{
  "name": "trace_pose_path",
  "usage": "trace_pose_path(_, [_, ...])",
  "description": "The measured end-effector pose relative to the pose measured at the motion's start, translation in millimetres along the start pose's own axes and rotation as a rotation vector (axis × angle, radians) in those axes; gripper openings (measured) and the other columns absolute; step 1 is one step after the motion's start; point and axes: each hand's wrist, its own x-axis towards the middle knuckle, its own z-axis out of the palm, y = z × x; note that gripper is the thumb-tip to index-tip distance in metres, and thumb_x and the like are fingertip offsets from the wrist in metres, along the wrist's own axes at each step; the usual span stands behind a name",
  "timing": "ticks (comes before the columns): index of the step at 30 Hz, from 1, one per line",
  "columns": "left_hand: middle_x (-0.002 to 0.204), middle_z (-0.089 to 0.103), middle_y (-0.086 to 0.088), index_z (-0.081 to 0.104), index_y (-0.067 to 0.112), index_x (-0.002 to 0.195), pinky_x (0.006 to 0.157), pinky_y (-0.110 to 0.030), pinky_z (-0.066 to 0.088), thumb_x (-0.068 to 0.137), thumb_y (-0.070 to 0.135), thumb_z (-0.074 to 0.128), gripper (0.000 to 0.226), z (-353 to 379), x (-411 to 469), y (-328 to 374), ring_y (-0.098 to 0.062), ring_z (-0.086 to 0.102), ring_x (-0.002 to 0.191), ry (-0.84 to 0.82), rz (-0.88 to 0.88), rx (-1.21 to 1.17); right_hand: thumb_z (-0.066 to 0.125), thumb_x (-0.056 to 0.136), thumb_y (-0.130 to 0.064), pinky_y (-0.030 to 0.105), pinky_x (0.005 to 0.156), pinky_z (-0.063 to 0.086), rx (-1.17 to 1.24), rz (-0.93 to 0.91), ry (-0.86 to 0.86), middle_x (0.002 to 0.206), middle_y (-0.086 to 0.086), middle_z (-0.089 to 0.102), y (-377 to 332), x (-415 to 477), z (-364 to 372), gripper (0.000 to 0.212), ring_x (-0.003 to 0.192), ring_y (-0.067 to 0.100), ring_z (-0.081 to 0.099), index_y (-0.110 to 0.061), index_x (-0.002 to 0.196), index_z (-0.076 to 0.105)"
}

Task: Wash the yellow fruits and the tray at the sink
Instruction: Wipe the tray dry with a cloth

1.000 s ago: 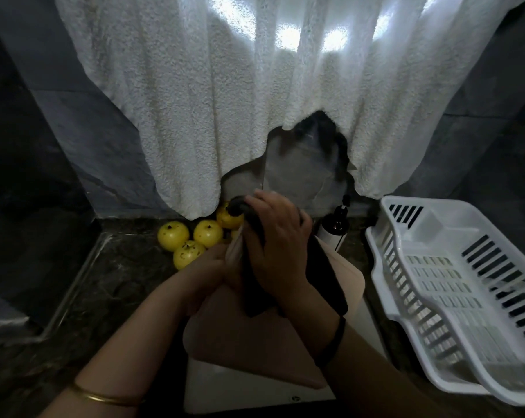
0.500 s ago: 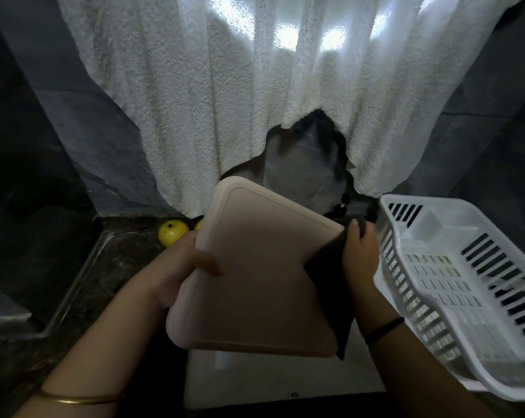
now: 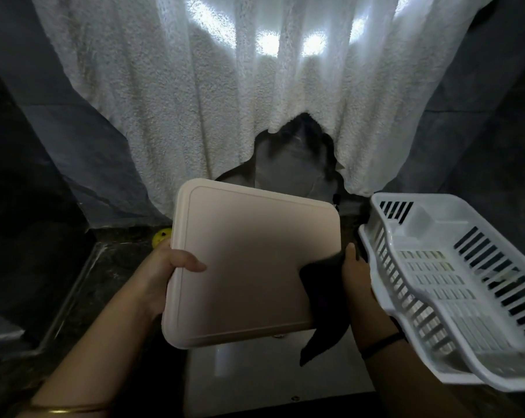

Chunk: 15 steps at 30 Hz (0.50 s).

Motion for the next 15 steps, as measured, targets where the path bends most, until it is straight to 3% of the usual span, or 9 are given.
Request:
trace_pose_path(7, [0.085,0.069,-0.017,0.066,0.007,0.097,0.066,-0.039,0.053,0.045,-0.008,0.051,0.056,-3,3,7,-0.029,0.067,0.072,0.053,0.035,-0.004,0.031,0.102,-0.045,0.044,0.107,0.033,0.056,0.062,0.047,0.145,0.023,0.04,5,-5,3,0.06,0.13,0.039,0.04,-0.001,0.142,0.039])
trace_pose_path(11, [0.077,0.07,-0.015,0.075,0.008,0.078,0.054,-0.035,0.057,0.051,-0.01,0.049,0.042,-3,3,9,-0.027,0.068,0.063,0.045,0.03,-0.085,0.034,0.101,-0.046,0.048,0.105,0.038,0.164,0.118,0.056,0.141,0.023,0.044,4,-3,5,0.061,0.125,0.04,0.045,0.0,0.14,0.042])
trace_pose_path(15, [0.072,0.069,-0.013,0.065,0.004,0.091,0.053,-0.034,0.056,0.069,-0.013,0.04,0.037,5,6,3,-0.028,0.066,0.062,0.119,0.029,-0.122,0.038,0.101,-0.039,0.04,0.097,0.044,0.424,0.236,0.016,0.141,0.019,0.045,3,-8,13,0.057,0.123,0.038,0.048,0.001,0.142,0.038])
